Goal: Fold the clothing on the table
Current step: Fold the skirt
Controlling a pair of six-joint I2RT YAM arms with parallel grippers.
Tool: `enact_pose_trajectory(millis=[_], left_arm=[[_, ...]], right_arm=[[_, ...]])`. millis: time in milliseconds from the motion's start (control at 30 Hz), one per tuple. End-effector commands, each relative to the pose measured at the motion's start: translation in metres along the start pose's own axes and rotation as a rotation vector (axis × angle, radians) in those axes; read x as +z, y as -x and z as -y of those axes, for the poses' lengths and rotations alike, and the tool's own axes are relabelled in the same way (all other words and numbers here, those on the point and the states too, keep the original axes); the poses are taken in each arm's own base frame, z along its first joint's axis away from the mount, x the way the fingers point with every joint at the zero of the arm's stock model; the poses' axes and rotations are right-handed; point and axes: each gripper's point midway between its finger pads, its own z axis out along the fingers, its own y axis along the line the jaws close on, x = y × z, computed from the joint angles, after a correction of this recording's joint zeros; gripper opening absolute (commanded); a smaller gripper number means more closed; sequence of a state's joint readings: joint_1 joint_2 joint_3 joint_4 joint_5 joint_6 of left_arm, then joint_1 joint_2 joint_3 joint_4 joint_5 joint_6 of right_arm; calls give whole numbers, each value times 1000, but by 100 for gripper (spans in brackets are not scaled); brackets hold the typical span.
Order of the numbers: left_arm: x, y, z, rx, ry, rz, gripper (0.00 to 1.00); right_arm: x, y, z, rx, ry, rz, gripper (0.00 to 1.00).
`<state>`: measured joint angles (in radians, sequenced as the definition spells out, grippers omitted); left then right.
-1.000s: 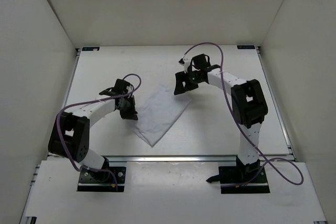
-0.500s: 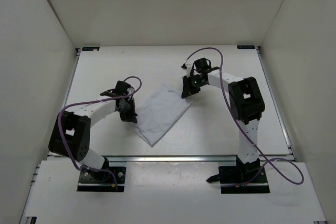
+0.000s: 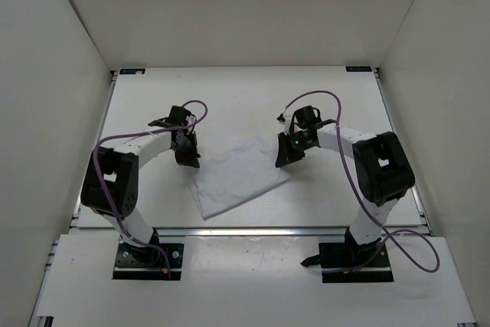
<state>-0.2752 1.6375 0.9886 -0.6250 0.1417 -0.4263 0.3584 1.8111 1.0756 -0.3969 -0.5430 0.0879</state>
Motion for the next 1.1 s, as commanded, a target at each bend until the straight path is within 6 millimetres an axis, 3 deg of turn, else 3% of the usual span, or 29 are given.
enact_pose_trajectory(millis=[0,33,67,100,233,300,400,533,633,733,1067], left_arm=[[-5,25,10,58,-8,39,0],[-9,28,16,56,-20,47,0],[-12,31,19,64,-22,65,0],[-15,33,21,67,-26,76,0],[-34,26,26,49,-50,114,2],[-42,20,26,36,-54,142,3],[-58,5,26,-2,-82,190,0],[-50,-33,13,-70,-56,175,0],[-45,-47,8,-124,-56,201,0],[-46,-50,7,-148,-60,239,0],[-20,-72,2,-137,-35,172,0]], right_arm=[[-16,-3,-25,-2,-5,48,9],[-23,-3,-29,0,-9,72,26],[-29,1,-32,-6,-3,102,35],[-33,1,-31,13,0,115,54],[-56,13,-17,45,7,213,75],[-59,13,-8,39,-18,227,78],[-57,9,0,34,-29,198,78],[-44,1,7,50,-2,141,75],[-33,-2,6,55,13,93,69],[-24,-6,3,24,1,52,62],[0,-22,-4,14,18,-25,45]])
